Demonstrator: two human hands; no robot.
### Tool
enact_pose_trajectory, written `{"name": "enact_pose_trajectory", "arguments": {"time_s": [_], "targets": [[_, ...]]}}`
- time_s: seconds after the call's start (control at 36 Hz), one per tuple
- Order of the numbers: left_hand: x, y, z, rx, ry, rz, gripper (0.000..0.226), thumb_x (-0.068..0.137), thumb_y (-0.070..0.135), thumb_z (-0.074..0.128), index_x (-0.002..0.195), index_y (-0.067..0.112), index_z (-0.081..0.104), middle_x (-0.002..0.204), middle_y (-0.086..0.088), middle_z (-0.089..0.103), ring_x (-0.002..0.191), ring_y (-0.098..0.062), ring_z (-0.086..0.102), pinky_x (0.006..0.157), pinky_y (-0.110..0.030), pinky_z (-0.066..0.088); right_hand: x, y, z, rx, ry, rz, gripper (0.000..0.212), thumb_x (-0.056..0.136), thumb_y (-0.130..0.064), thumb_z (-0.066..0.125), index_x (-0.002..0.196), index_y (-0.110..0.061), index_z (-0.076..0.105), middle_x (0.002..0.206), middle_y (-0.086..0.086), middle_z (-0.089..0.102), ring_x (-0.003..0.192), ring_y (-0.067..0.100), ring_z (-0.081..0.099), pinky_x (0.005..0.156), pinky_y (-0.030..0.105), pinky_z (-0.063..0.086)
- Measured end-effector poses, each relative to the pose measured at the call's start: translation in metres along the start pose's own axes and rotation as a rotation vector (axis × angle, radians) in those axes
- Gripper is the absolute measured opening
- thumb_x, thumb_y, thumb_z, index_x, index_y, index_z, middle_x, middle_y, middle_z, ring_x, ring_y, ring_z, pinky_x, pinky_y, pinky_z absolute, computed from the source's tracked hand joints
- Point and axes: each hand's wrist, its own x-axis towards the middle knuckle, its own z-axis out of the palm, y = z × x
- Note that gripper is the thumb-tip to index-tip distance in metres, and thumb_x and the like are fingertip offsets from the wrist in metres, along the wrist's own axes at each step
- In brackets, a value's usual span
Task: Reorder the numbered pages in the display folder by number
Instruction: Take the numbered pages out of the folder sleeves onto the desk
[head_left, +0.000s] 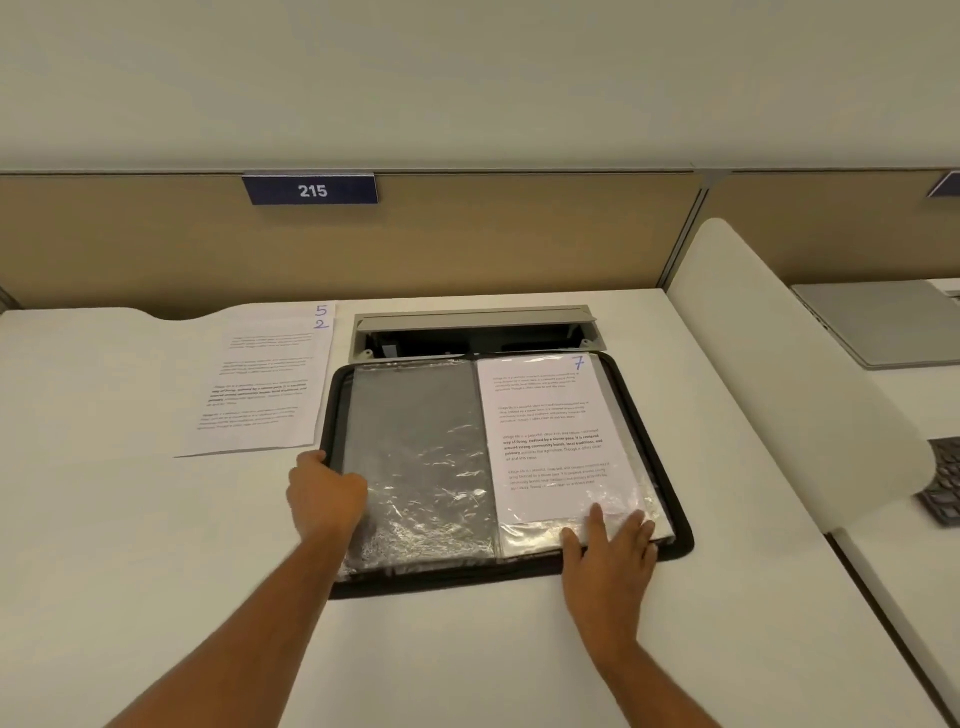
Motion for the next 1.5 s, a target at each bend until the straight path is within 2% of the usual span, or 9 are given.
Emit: {"name": "enact_pose_trajectory", "arguments": {"time_s": [0.11,0.39,0.69,0.83,0.92,1.06,1.22,1.33,1.5], "targets": [[-0.013,0.009,0.005,0.014,0.014,0.129,0.053,0.083,0.002,0.065,0.133,0.011,0.055,0.128,-0.014,0.053,0.117,-0.034,0.054,0.097,-0.048,0.051,0.001,0.000,0.005,-0.072,-0.011,-0.056,0.054,0.101,-0.037,0.057,0.144,-0.005,0.056,0.147,0.037,0.046,0.143,0.053,0.035,0.116,0.064,0.031],[-0.075,0.025,0.058,0.086,-0.469,0.519,0.016,0.098,0.014,0.062,0.111,0.023,0.066,0.104,0.010,0.063,0.092,-0.005,0.062,0.087,-0.024,0.056,0.005,-0.012,-0.014,0.255,-0.080,-0.175,0.057,0.100,-0.013,0.061,0.154,-0.007,0.042,0.163,0.008,0.032,0.155,0.034,0.015,0.123,0.060,0.015],[-0.135,0.030,0.117,0.316,-0.457,0.890,0.057,0.085,0.060,0.061,0.126,0.020,0.055,0.118,0.004,0.058,0.105,-0.016,0.056,0.083,-0.033,0.052,0.002,-0.014,-0.044,0.614,-0.062,-0.229,0.064,0.104,-0.006,0.055,0.159,-0.024,0.028,0.164,-0.020,0.023,0.150,-0.011,0.010,0.119,0.017,0.021],[-0.136,0.043,0.124,0.383,-0.430,0.909,0.023,0.097,0.036,0.058,0.109,0.017,0.059,0.110,0.002,0.060,0.097,-0.018,0.058,0.079,-0.035,0.053,0.002,-0.003,-0.043,0.601,0.015,-0.276,0.061,0.101,-0.010,0.061,0.157,-0.019,0.039,0.161,-0.009,0.039,0.151,0.008,0.030,0.115,0.022,0.033],[-0.132,0.049,0.124,0.350,-0.391,0.876,0.013,0.102,0.025,0.050,0.097,0.016,0.059,0.099,0.000,0.061,0.085,-0.017,0.058,0.072,-0.034,0.054,0.003,0.006,-0.044,0.425,0.242,-0.349,0.040,0.096,-0.006,0.065,0.137,-0.006,0.062,0.132,0.010,0.062,0.126,0.025,0.057,0.103,0.041,0.053],[-0.125,0.048,0.120,0.292,-0.396,0.854,0.014,0.101,0.026,0.052,0.091,0.018,0.057,0.094,0.002,0.060,0.076,-0.013,0.054,0.068,-0.033,0.052,-0.004,0.011,-0.033,0.296,0.208,-0.566,0.031,0.100,-0.019,0.048,0.112,-0.007,0.074,0.103,0.007,0.071,0.095,0.022,0.067,0.083,0.036,0.061],[-0.126,0.037,0.115,0.222,-0.486,0.847,0.017,0.097,0.040,0.058,0.104,0.024,0.061,0.104,0.010,0.059,0.091,-0.008,0.056,0.077,-0.029,0.052,0.006,0.004,0.001,0.203,-0.080,-0.643,0.050,0.110,-0.035,0.035,0.152,-0.011,0.046,0.155,0.008,0.048,0.148,0.022,0.039,0.124,0.038,0.030],[-0.130,0.022,0.107,0.214,-0.516,0.888,0.030,0.093,0.047,0.063,0.113,0.026,0.060,0.105,0.013,0.055,0.092,-0.005,0.053,0.078,-0.025,0.050,0.013,0.005,0.012,0.088,-0.092,-0.654,0.059,0.107,-0.036,0.036,0.160,-0.010,0.029,0.167,0.009,0.023,0.156,0.023,0.018,0.128,0.040,0.016],[-0.131,-0.011,0.090,0.275,-0.482,0.911,0.019,0.096,0.044,0.060,0.099,0.026,0.060,0.095,0.013,0.055,0.084,-0.004,0.050,0.073,-0.022,0.047,0.010,0.022,0.010,0.024,-0.008,-0.734,0.057,0.089,-0.017,0.078,0.142,-0.007,0.058,0.145,0.016,0.057,0.133,0.031,0.056,0.111,0.042,0.044]]}}
